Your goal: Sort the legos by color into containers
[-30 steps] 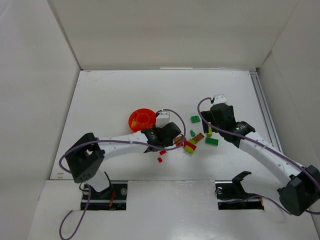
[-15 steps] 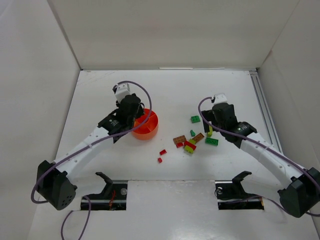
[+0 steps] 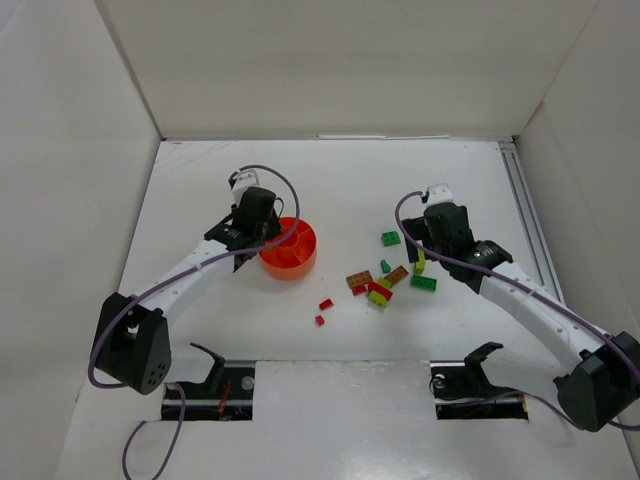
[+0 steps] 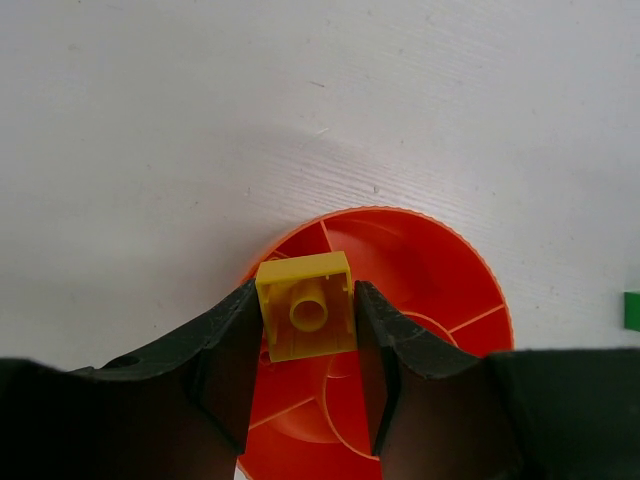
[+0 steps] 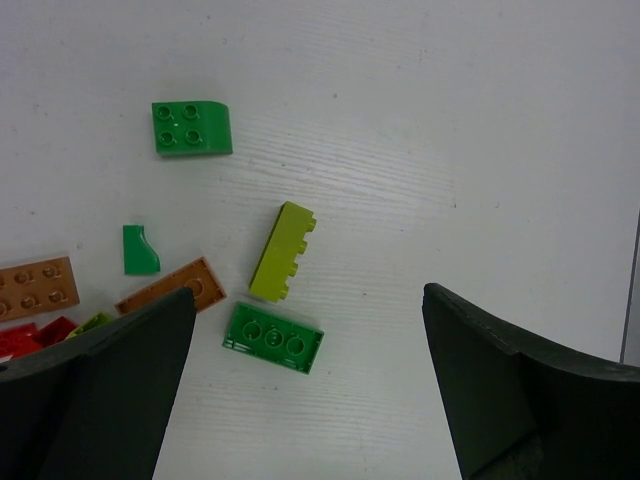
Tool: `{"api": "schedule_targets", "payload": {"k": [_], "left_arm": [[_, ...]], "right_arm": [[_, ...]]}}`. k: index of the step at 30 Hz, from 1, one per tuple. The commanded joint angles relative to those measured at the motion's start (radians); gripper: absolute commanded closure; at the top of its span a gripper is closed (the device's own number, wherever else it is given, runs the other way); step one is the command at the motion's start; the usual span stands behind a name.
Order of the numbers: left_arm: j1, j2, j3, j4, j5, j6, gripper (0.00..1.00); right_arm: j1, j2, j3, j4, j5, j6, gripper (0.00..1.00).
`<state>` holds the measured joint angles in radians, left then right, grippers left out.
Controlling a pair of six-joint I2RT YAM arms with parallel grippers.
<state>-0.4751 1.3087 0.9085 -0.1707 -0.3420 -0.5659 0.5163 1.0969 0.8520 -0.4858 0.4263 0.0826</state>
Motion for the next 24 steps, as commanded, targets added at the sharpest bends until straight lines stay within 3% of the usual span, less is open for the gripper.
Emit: {"api": "schedule_targets", "payload": {"k": [1, 4, 11, 17, 21, 22, 24], "left_arm": [[0.003, 0.006, -0.002, 0.022, 0.006, 0.012, 0.64], [0.003, -0.005, -0.011, 0.007, -0.006, 0.001, 0.64], [0.003, -0.057, -0.045, 0.007, 0.027, 0.001, 0.48], [0.003, -0.091, -0.054, -0.015, 0.028, -0.008, 0.44], [0.003, -0.182, -0.054, -0.024, 0.05, 0.004, 0.14], [0.003, -0.202, -0.066, -0.024, 0.063, 0.004, 0.0], [0.003, -0.241, -0.089, -0.024, 0.093, 0.014, 0.0]], "right_arm": [[-0.007, 0.001, 0.045, 0.036, 0.008, -0.006, 0.0], [-0.007, 0.011, 0.045, 0.036, 0.008, -0.006, 0.0], [-0.016, 0.02, 0.045, 0.036, 0.008, -0.006, 0.0], [-0.016, 0.02, 0.045, 0.036, -0.001, -0.006, 0.0], [-0.016, 0.029, 0.045, 0.055, -0.055, -0.027, 0.0], [-0.016, 0.029, 0.045, 0.055, -0.078, -0.027, 0.0], [-0.016, 0.052, 0.045, 0.065, -0.099, -0.036, 0.0]]}}
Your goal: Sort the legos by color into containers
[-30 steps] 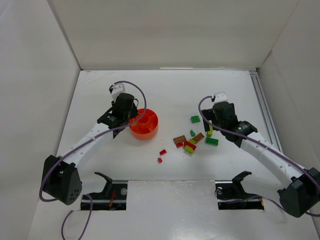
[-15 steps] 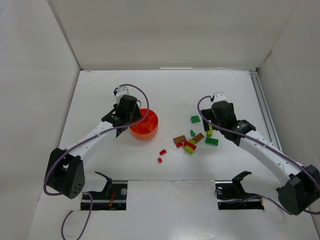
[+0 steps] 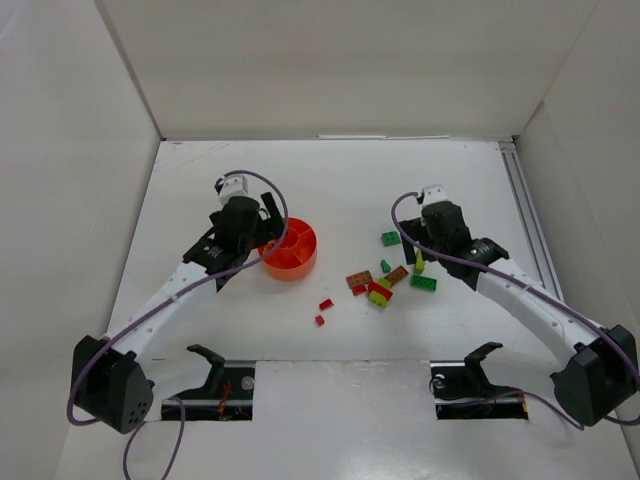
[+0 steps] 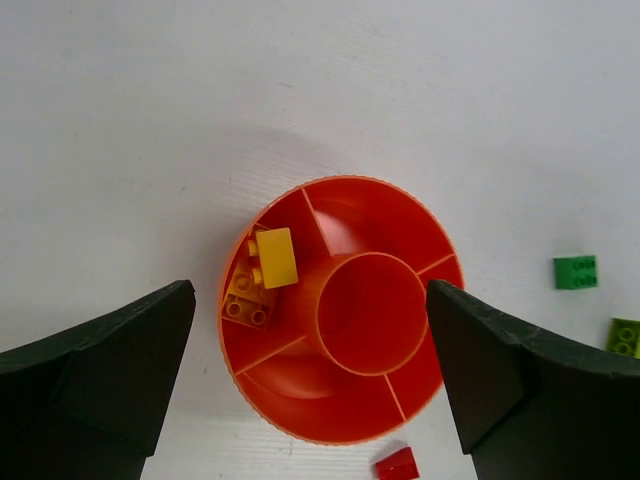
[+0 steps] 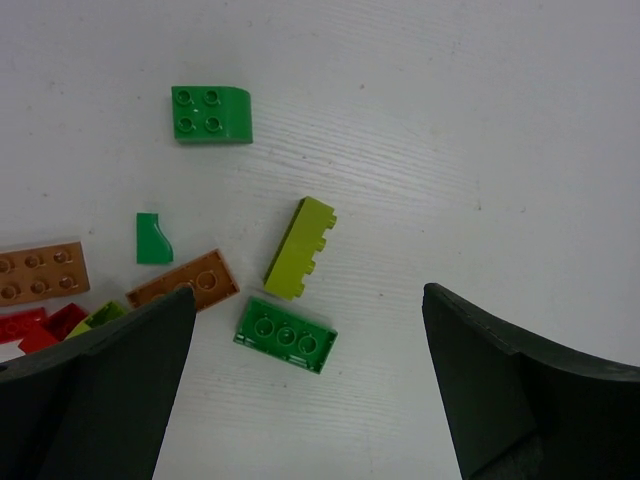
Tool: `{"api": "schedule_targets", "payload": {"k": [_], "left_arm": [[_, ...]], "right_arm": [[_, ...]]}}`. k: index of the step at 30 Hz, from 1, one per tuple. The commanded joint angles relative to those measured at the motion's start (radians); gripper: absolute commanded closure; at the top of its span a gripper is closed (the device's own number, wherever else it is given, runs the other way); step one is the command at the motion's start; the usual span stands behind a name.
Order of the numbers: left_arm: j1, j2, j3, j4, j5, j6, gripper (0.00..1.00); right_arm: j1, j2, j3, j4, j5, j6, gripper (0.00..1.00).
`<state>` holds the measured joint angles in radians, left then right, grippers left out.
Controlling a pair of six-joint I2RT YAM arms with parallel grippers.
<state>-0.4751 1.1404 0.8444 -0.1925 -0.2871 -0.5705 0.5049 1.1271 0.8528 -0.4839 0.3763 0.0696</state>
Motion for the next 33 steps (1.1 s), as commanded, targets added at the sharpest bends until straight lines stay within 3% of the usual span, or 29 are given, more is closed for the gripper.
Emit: {"api": "schedule_targets", "payload": {"k": [1, 8, 18, 33], "left_arm": [[-0.006, -0.108, -0.047, -0.002, 0.064, 0.018, 0.0], [-0.088, -0.205, -0.149, 0.027, 0.189, -0.019, 0.0], [-0.261, -0.205, -0.182, -0.027, 0.135, -0.129, 0.0], [-0.27, -0.297, -0.15, -0.156, 0.007, -0.207, 0.0]], "right_arm": [[-0.005, 0.031, 0.045, 0.064, -0.06, -0.024, 0.0], [0.015, 0.14, 0.077, 0.128, -0.071, -0.004, 0.02], [0.024, 0.422, 0.218, 0.206, -0.06, -0.013, 0.05], [-0.028, 0.66, 0.312, 0.228, -0.166, -0.034, 0.14]]}}
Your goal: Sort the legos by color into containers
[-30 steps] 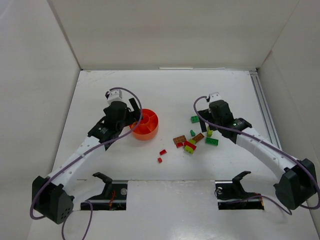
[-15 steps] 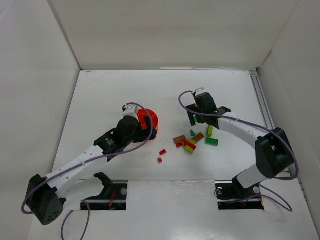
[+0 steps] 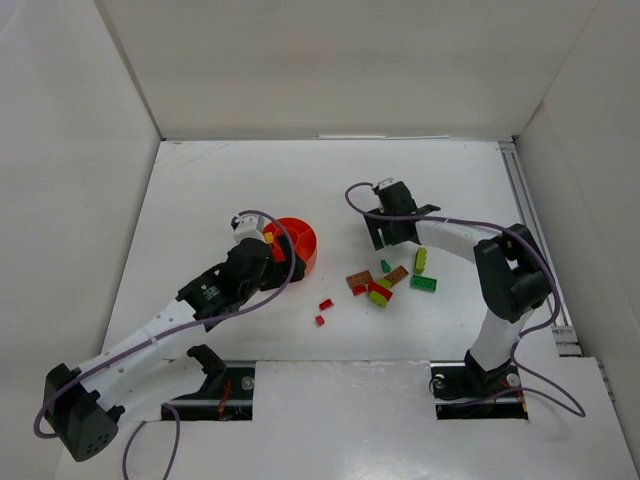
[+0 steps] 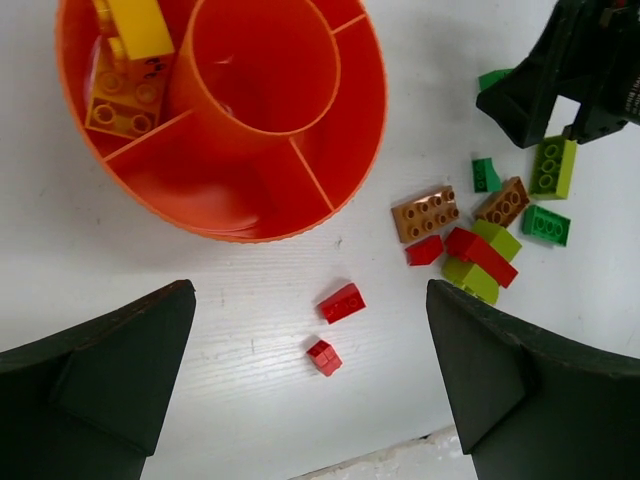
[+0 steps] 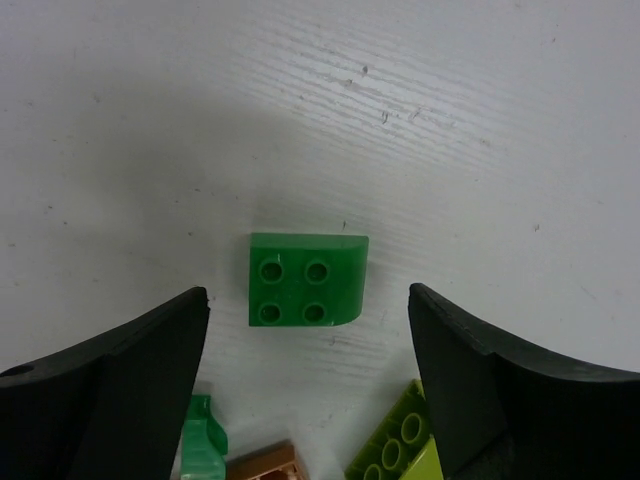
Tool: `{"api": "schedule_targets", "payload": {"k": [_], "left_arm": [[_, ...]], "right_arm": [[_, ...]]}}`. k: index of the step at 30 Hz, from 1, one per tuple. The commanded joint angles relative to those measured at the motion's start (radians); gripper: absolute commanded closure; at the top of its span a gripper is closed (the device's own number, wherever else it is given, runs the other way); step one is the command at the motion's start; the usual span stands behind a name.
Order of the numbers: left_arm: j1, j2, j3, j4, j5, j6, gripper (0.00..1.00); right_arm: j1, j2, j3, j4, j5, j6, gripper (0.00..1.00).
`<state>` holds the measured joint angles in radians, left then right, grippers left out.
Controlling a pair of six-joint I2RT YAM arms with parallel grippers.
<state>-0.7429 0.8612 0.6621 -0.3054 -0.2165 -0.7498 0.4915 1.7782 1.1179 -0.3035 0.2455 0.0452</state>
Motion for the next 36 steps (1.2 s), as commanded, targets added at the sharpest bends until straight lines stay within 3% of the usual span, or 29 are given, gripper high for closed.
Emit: {"api": "schedule_targets", "payload": {"k": [1, 2, 6, 8, 22, 25, 26, 28, 36], "left_arm": [[-0.003, -0.017, 0.033, -0.064, -0.075, -0.028, 0.0], [-0.003, -0.017, 0.043, -0.064, -0.075, -0.028, 0.0], [-0.003, -0.028, 0.062, -0.078, -0.11, -0.028, 0.0], [-0.003, -0.028, 0.071, -0.087, -0.133, -0.028, 0.0], [-0.003, -0.057, 0.131, -0.162, -0.207, -0.037, 0.0], [-0.003, -0.068, 0.131, -0.162, -0.207, -0.037, 0.0], [-0.003, -0.068, 0.131, -0.173, -0.207, -0.037, 0.0], [-0.003, -0.077, 0.131, -0.173, -0.216, -0.055, 0.0], [-0.003, -0.077, 0.131, -0.221, -0.264, -0.121, 0.0]], "right_arm": [[-0.014, 0.009, 0.046, 0.047, -0.035, -0.01, 0.18], [-0.014, 0.018, 0.046, 0.047, -0.044, -0.01, 0.25], [-0.024, 0.027, 0.046, 0.056, -0.054, -0.019, 0.27], [-0.024, 0.027, 0.046, 0.056, -0.054, -0.007, 0.37], [-0.042, 0.061, 0.046, 0.066, -0.064, 0.004, 0.37], [-0.051, 0.061, 0.037, 0.066, -0.064, 0.004, 0.47], [-0.051, 0.061, 0.037, 0.078, -0.075, 0.004, 0.59], [-0.051, 0.049, 0.037, 0.078, -0.087, 0.004, 0.66], [0.037, -0.065, 0.075, 0.058, -0.132, -0.1, 0.74]]}}
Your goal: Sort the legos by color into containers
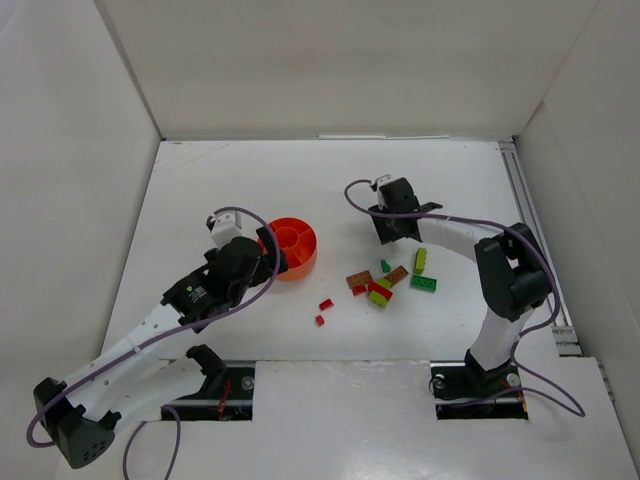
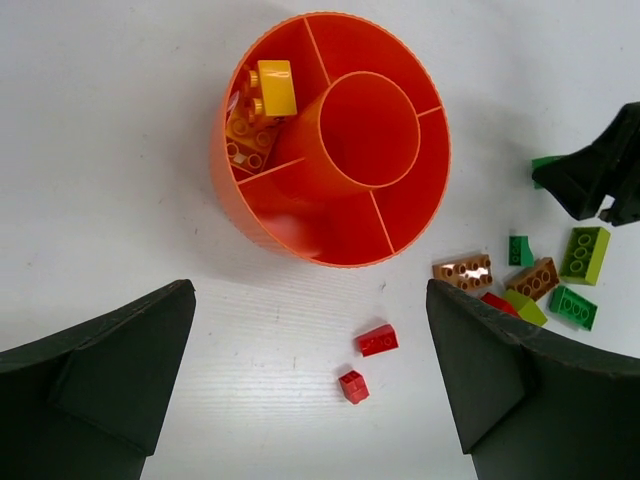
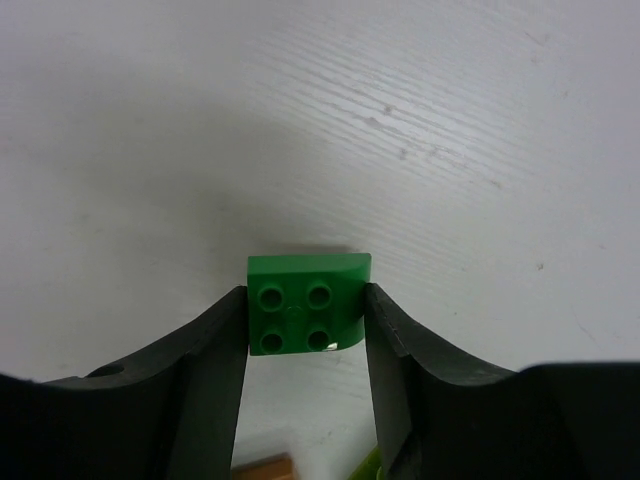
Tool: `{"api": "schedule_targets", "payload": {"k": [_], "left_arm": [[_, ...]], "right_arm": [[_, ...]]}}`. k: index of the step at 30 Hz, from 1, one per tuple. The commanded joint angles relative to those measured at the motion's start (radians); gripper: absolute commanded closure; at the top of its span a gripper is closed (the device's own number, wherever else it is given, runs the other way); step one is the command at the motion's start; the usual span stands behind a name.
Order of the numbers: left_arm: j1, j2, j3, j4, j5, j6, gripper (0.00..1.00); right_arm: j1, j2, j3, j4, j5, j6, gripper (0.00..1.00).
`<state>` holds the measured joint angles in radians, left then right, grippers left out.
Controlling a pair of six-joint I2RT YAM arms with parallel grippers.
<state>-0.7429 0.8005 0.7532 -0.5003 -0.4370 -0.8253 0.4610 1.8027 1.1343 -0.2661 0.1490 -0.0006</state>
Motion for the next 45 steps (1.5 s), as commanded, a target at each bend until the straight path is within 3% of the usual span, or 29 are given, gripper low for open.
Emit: {"api": "schedule_targets", "payload": {"k": [1, 5, 10, 21, 30, 35, 37, 43, 45], "left_arm": [[-0.003, -0.017, 0.04, -0.035, -0.052, -0.046, 0.0], [-0.003, -0.017, 0.04, -0.035, -0.052, -0.064, 0.0], [-0.003, -0.017, 0.04, -0.035, -0.052, -0.064, 0.0], [0.048, -0.035, 0.123, -0.144, -0.112, -0.051, 0.0], [0.048, -0.024, 0.169, -0.172, -0.135, -0.032, 0.0], [0.048, -0.015, 0.189, -0.153, -0.126, -0.012, 0.0], [0.048, -0.006, 0.189, -0.153, -0.105, -0.012, 0.0], [0.057, 0.04, 0.198, -0.135, -0.094, 0.012, 0.0], [0.068, 0.054, 0.222, -0.135, -0.094, 0.023, 0.0]], "right_arm": [[0.093, -0.115, 0.07, 0.021, -0.035, -0.08, 0.74], [0.214, -0.144, 0.168, -0.002, -0.006, -0.102, 0.74], [0.307, -0.144, 0.277, 0.016, -0.106, -0.114, 0.73], [0.395, 0.084, 0.571, 0.038, -0.207, -0.114, 0.72], [0.395, 0.089, 0.559, 0.025, -0.036, -0.05, 0.7], [0.341, 0.089, 0.559, 0.025, -0.045, -0.036, 0.56], [0.314, 0.13, 0.59, 0.009, -0.054, -0.009, 0.44], [0.239, 0.324, 0.82, -0.094, 0.007, 0.019, 0.13], [0.216, 0.383, 0.916, -0.085, 0.009, -0.034, 0.08]]}}
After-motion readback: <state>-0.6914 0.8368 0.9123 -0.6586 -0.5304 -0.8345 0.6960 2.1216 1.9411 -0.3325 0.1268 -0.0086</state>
